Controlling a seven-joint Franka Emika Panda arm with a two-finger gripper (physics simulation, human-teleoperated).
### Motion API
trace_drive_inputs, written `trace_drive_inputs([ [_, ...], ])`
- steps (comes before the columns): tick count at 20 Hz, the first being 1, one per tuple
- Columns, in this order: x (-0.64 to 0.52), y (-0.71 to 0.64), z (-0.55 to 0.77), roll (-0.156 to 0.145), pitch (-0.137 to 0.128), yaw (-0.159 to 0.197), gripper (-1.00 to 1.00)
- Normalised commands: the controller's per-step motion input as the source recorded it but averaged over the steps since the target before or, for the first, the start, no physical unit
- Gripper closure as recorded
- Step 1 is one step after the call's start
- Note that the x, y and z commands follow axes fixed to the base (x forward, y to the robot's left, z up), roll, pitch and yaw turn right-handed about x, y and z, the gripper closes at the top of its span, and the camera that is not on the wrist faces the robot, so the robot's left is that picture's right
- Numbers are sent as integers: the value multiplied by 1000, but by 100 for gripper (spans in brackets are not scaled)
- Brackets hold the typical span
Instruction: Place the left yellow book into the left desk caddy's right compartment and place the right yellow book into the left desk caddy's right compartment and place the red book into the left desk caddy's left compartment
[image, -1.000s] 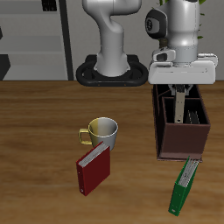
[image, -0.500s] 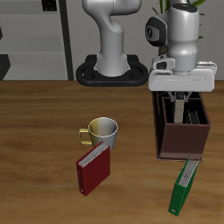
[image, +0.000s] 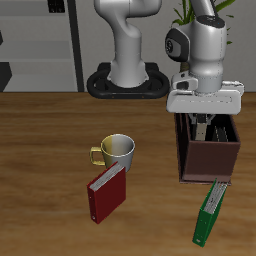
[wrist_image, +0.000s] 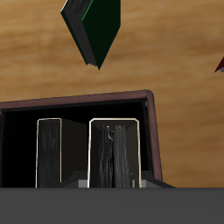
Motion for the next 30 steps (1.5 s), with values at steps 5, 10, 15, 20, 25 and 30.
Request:
trace_drive_inputs([
  [5, -10, 113, 86, 29, 0, 10, -100],
  [10, -7, 39, 111, 2, -8, 8, -100],
  [15, -104, -59, 324, -2, -38, 16, -100],
  [20, -97, -230, 384, 17, -31, 49, -100],
  [25, -3, -304, 201, 21, 36, 37, -100],
  [30, 12, -462, 170, -34, 18, 50, -100],
])
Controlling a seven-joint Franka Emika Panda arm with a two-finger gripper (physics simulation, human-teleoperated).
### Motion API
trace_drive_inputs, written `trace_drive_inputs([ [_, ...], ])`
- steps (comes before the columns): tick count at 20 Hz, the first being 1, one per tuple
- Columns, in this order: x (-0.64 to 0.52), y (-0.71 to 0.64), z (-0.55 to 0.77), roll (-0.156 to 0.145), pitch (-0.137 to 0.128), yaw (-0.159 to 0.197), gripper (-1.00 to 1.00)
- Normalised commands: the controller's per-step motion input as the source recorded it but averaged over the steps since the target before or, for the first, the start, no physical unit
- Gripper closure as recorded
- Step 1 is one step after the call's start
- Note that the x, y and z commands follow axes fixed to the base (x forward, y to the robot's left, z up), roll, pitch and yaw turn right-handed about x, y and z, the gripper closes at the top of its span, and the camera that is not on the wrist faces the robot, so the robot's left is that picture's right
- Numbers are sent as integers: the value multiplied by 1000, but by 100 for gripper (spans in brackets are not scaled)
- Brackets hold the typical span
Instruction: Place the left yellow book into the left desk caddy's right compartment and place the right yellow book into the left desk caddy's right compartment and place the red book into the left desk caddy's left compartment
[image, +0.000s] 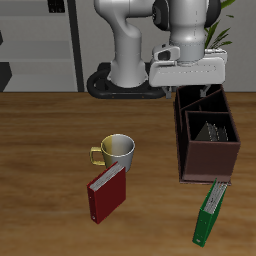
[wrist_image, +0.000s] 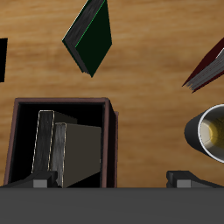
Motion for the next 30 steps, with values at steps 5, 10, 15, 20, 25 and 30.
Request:
trace_drive_inputs([
  [5, 68, -440, 85, -44, 34, -10, -100],
  [10, 101, -463, 82, -44, 22, -37, -100],
  [15, 156, -550, 116, -85, -64, 56, -100],
  [20, 145, -231, -17, -7, 2, 9, -100],
  [25, 116, -139, -15, -4, -5, -60, -100],
  [30, 313, -344, -161, -27, 14, 4, -100],
])
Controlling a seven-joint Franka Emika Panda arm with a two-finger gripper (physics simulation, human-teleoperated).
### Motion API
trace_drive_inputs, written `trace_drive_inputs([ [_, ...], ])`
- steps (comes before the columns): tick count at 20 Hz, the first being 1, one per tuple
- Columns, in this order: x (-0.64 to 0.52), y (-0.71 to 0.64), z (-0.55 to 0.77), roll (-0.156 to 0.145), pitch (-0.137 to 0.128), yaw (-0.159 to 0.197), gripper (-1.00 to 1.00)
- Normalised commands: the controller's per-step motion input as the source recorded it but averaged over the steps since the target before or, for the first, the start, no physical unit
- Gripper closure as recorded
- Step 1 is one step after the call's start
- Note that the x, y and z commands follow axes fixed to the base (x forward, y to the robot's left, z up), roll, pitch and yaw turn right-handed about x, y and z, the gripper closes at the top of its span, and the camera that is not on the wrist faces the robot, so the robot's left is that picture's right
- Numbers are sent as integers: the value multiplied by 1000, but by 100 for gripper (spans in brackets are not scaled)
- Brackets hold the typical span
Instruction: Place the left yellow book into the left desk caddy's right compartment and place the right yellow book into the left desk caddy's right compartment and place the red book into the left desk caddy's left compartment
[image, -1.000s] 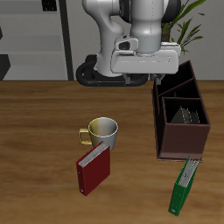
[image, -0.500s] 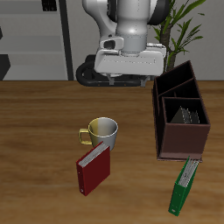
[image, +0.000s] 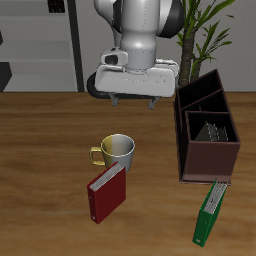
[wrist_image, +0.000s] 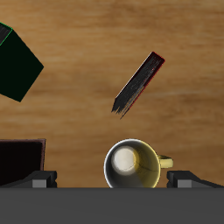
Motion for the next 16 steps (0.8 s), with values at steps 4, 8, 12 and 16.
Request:
trace_drive_inputs([
  [4, 221, -327, -216, -66, 47, -48, -100],
  [8, 226, -150, -195, -19, 24, -27, -100],
  [12, 363, 4, -100, 0, 14, 4, -100],
  [16, 264, 165, -21, 6, -21, -2, -100],
])
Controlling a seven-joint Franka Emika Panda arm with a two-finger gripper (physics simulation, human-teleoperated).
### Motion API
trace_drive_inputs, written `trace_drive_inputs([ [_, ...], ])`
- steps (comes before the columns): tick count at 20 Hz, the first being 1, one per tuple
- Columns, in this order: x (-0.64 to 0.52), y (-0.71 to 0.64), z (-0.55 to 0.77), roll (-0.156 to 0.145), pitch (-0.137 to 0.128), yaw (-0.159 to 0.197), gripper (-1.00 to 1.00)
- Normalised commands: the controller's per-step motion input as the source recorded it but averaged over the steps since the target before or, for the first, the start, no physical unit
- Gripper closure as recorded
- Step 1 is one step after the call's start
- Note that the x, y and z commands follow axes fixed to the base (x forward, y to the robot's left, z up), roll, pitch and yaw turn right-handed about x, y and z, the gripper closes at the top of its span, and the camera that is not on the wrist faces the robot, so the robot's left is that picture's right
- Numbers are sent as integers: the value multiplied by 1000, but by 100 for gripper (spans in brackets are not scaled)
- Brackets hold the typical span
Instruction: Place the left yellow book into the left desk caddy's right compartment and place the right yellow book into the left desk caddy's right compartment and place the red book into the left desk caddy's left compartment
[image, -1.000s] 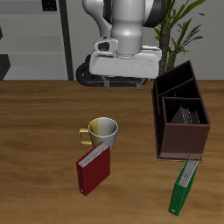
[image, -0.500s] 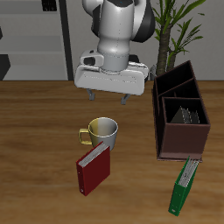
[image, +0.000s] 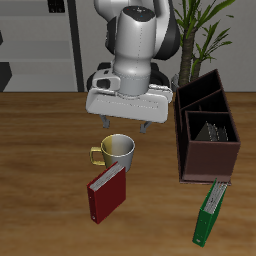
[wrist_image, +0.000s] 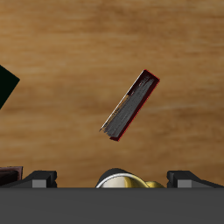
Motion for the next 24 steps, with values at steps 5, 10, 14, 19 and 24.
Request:
trace_drive_inputs([
  [5, 212, -54, 138, -66, -135, -96, -100],
  [10, 342, 4, -191, 86, 79, -23, -100],
  [14, 188, -22, -227, 19, 18, -21, -100],
  [19, 75, -24, -126, -49, 6, -35, -100],
  [24, 23, 27, 83, 64, -42, -2, -100],
])
